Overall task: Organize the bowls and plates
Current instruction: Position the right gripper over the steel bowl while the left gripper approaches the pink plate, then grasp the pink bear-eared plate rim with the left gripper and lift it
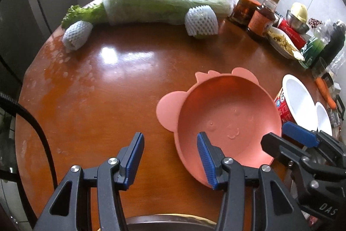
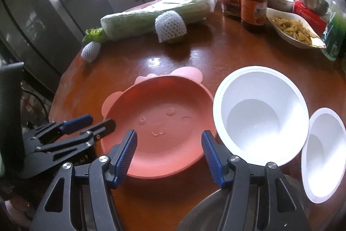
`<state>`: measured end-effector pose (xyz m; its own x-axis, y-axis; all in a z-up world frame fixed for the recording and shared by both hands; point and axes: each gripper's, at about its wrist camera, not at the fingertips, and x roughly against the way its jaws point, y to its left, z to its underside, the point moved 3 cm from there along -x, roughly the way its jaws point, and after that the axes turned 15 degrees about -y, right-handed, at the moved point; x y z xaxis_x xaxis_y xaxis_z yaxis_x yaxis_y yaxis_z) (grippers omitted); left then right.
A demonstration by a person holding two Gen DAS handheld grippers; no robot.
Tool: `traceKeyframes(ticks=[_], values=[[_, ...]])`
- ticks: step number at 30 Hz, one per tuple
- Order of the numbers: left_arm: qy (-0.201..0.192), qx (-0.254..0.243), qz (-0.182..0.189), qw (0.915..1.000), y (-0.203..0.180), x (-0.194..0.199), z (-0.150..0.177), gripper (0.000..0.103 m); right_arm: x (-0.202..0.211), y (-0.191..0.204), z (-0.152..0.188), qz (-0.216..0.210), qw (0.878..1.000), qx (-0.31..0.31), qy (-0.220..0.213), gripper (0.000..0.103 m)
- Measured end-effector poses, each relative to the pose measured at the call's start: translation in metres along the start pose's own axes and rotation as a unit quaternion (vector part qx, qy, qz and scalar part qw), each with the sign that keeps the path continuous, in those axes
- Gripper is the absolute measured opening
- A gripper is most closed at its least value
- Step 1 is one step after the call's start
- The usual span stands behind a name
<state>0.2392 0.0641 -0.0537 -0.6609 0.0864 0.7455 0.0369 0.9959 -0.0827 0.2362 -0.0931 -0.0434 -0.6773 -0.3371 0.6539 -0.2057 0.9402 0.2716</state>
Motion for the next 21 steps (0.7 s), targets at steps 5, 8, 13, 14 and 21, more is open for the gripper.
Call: traceKeyframes(ticks=[5,8,13,14,21], values=[[0.016,0.004,-0.014,0.9998,0.002,-0.009,0.003,0.050,0.001,-0.002,0.000,0.004,1.000,-0.002,0.002,0.064],[0.021,0.005,-0.015,0.9996,0.004,-0.013,0.004,0.046,0.001,-0.002,0.001,0.006,1.000,0.001,0.004,0.064],[0.018,0.010,-0.020,0.9996,0.012,-0.013,0.004,0.046,-0.002,-0.003,0.001,0.012,1.000,0.000,0.008,0.064],[0.018,0.015,-0.022,0.9995,0.015,-0.012,0.003,0.046,-0.002,-0.002,0.001,0.012,1.000,0.001,0.008,0.064],[0.019,0.038,-0.024,0.9988,0.036,-0.012,0.004,0.046,-0.011,0.002,0.003,0.012,1.000,0.010,0.019,0.064]])
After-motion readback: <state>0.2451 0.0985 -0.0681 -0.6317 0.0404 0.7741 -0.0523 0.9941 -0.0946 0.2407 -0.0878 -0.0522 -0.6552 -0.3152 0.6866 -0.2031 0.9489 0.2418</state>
